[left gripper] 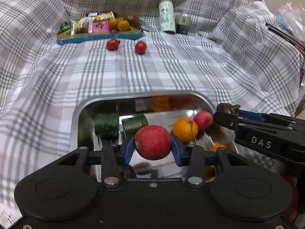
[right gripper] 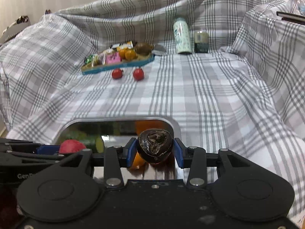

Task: Organize fruits
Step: 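Carry the dark plum and red radish over the steel tray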

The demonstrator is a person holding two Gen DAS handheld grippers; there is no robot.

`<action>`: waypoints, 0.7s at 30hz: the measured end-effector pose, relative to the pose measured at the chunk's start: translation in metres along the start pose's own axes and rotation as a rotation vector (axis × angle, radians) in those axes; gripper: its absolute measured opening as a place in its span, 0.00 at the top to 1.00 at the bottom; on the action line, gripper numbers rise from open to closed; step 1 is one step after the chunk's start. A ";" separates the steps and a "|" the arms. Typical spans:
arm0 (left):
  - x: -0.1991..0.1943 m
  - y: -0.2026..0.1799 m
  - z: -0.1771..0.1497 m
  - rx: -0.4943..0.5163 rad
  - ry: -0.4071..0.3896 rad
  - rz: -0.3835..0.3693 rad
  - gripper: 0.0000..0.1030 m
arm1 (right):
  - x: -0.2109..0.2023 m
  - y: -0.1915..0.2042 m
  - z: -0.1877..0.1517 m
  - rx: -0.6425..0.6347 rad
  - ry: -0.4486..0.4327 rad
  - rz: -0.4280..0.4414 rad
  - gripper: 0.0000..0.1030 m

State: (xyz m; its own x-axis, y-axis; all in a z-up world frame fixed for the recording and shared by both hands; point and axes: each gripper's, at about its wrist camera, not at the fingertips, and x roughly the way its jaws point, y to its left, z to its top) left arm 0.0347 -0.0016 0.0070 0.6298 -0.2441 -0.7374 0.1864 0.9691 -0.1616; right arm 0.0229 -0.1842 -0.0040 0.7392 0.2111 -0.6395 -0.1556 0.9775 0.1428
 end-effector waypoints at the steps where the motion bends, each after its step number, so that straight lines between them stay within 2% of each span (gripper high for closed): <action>1: 0.001 -0.001 -0.002 0.001 0.007 0.003 0.52 | 0.000 0.001 -0.003 -0.009 0.005 -0.003 0.58; 11: 0.001 -0.010 -0.012 0.041 0.015 0.022 0.51 | -0.001 0.015 -0.014 -0.121 0.019 0.071 0.58; 21: -0.003 -0.008 -0.011 0.027 -0.008 0.011 0.52 | 0.000 0.011 -0.012 -0.094 0.031 0.085 0.57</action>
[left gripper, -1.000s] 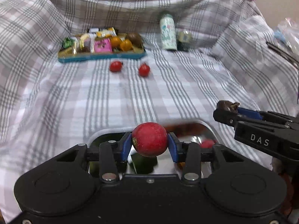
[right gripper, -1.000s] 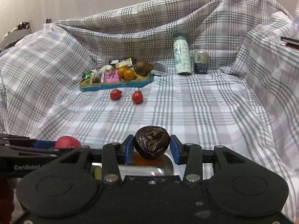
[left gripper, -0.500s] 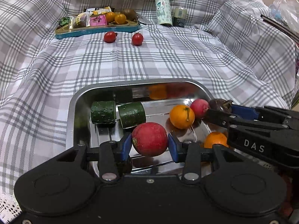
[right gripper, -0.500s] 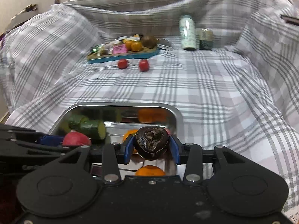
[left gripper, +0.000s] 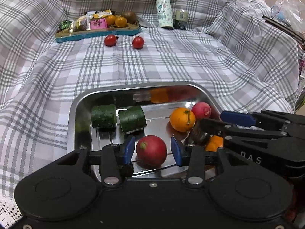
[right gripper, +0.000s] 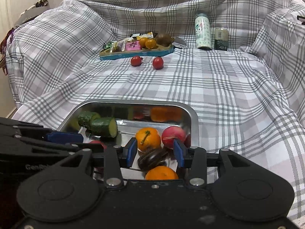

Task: Organize fruits
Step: 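Carry the dark plum and red radish over the steel tray, then open both tools to drop the plum and radish into the tray, then move both open tools back toward the two cherry tomatoes on the cloth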

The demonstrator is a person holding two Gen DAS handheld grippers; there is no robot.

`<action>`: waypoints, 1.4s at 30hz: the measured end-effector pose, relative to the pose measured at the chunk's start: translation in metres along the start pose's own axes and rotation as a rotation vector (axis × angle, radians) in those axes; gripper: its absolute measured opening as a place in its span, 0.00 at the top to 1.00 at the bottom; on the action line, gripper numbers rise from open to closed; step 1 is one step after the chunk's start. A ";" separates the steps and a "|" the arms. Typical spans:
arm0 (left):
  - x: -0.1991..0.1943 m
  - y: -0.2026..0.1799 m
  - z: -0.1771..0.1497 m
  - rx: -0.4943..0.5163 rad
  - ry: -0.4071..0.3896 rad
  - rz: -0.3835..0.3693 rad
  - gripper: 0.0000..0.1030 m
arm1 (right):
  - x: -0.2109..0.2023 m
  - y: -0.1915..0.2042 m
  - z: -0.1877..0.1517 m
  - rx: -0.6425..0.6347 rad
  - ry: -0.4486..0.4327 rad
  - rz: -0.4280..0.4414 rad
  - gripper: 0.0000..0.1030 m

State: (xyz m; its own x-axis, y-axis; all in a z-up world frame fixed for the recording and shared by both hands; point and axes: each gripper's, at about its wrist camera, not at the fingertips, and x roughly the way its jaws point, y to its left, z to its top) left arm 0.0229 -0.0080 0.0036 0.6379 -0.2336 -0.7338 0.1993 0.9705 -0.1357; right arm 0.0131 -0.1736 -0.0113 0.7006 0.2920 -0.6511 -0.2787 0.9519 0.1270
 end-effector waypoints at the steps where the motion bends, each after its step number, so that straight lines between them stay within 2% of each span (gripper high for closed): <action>1: 0.000 -0.001 0.000 0.004 -0.002 0.004 0.52 | 0.000 0.000 0.000 0.000 0.000 0.000 0.57; 16: -0.004 0.002 0.000 -0.025 -0.027 0.030 0.52 | 0.000 0.003 0.000 -0.005 0.003 -0.020 0.57; 28: 0.000 0.010 0.004 -0.059 -0.006 0.069 0.52 | 0.004 0.003 0.002 0.000 0.025 -0.042 0.57; 37: 0.014 0.027 0.036 -0.103 0.021 0.132 0.52 | 0.015 -0.003 0.016 0.056 0.067 -0.060 0.57; 42: 0.019 0.043 0.058 -0.167 0.018 0.129 0.52 | 0.022 -0.006 0.035 0.056 0.043 -0.092 0.57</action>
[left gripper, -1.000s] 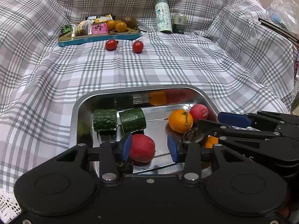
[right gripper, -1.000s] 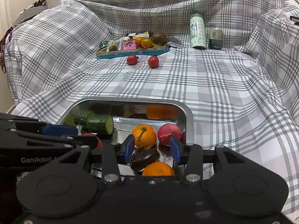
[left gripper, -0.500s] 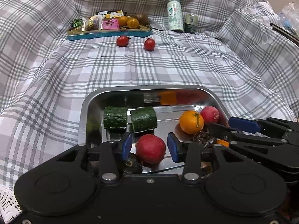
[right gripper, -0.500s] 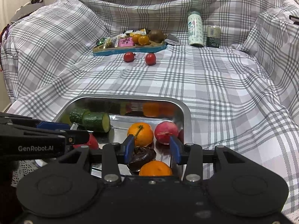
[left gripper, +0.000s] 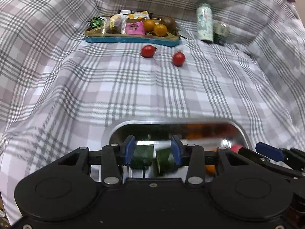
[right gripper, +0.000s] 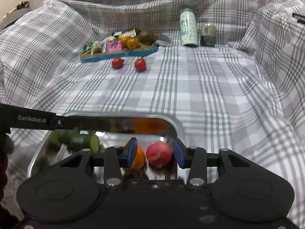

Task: Organize fruits
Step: 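Move both open tools back toward the two cherry tomatoes on the cloth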

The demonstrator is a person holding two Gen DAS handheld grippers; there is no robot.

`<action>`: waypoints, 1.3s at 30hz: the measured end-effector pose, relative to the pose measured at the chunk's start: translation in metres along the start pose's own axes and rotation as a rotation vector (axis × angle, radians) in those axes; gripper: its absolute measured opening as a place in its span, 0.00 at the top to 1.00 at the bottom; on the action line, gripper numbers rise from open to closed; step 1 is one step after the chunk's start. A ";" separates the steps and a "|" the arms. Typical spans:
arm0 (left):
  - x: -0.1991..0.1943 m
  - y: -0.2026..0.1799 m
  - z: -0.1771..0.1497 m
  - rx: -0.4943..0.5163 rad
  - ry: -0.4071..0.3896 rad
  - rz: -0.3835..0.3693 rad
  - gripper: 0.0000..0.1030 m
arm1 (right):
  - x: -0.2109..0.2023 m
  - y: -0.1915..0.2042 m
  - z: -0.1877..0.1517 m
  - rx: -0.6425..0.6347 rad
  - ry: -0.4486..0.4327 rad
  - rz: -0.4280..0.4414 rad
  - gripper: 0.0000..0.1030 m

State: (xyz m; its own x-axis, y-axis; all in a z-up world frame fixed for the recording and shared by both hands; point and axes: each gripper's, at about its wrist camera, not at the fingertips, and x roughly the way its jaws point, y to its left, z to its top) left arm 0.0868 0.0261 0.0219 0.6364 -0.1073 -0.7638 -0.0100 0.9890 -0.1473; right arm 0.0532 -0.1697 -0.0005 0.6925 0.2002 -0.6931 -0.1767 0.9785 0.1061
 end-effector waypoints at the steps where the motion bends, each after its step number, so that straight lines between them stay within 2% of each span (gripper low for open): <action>1: 0.001 0.001 0.004 -0.005 -0.007 0.002 0.52 | 0.002 -0.001 0.004 0.004 -0.004 0.000 0.57; 15: 0.020 0.003 0.065 0.052 -0.142 0.080 0.52 | 0.036 0.001 0.071 -0.035 -0.122 -0.038 0.57; 21: 0.034 0.004 0.089 0.073 -0.187 0.101 0.52 | 0.058 0.000 0.099 -0.026 -0.143 -0.036 0.57; 39: 0.100 0.010 0.138 0.133 -0.195 0.105 0.52 | 0.141 0.010 0.152 -0.005 -0.118 -0.028 0.57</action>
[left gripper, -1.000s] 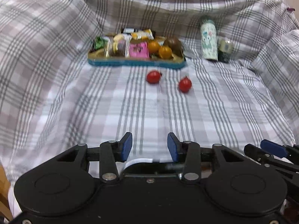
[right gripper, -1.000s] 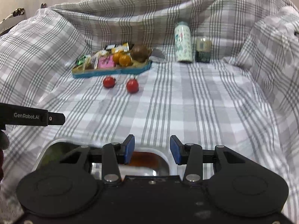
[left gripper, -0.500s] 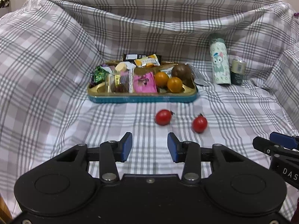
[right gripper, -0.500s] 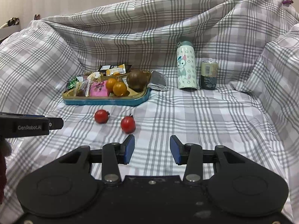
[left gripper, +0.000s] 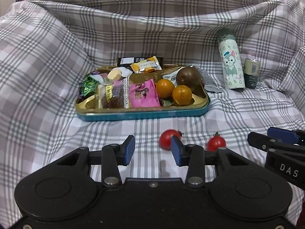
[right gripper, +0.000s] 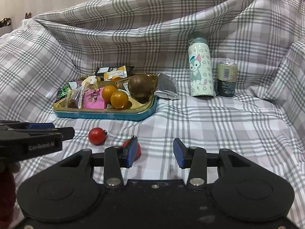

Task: Organize fruits
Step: 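Move both open tools back toward the two cherry tomatoes on the cloth, then close the right tool on one cherry tomato while the left tool grasps the other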

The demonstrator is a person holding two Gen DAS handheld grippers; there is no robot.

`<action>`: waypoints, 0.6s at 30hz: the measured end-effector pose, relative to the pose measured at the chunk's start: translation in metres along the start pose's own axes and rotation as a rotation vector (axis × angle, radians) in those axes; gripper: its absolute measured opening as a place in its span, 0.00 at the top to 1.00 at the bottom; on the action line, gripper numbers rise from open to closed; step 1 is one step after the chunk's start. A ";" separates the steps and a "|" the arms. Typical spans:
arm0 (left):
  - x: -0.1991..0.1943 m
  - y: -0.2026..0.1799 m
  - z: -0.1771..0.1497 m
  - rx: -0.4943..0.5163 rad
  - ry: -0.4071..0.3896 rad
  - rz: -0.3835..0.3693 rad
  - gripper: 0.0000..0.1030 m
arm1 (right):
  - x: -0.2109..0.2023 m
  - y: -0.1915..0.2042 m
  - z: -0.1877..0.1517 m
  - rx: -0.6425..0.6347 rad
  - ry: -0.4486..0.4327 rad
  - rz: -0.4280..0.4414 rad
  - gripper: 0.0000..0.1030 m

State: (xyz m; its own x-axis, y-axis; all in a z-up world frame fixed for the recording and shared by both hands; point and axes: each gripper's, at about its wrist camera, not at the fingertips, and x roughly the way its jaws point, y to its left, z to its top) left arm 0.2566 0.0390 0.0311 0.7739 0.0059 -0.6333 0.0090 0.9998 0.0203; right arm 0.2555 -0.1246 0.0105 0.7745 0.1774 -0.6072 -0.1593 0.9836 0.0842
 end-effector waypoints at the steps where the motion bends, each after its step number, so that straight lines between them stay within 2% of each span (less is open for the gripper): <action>1: 0.004 0.000 0.002 0.003 -0.003 0.000 0.52 | 0.004 0.001 0.001 0.000 0.001 0.000 0.57; 7: 0.025 0.002 0.013 -0.031 0.002 -0.020 0.52 | 0.024 0.009 0.007 -0.015 0.009 0.015 0.57; 18: 0.044 0.015 0.000 -0.064 0.012 -0.014 0.52 | 0.037 0.012 -0.007 -0.016 0.021 0.077 0.57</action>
State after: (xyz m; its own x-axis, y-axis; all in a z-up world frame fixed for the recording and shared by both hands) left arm 0.2908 0.0548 0.0040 0.7663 -0.0083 -0.6424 -0.0210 0.9991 -0.0379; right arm 0.2776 -0.1067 -0.0165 0.7464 0.2512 -0.6163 -0.2278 0.9665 0.1181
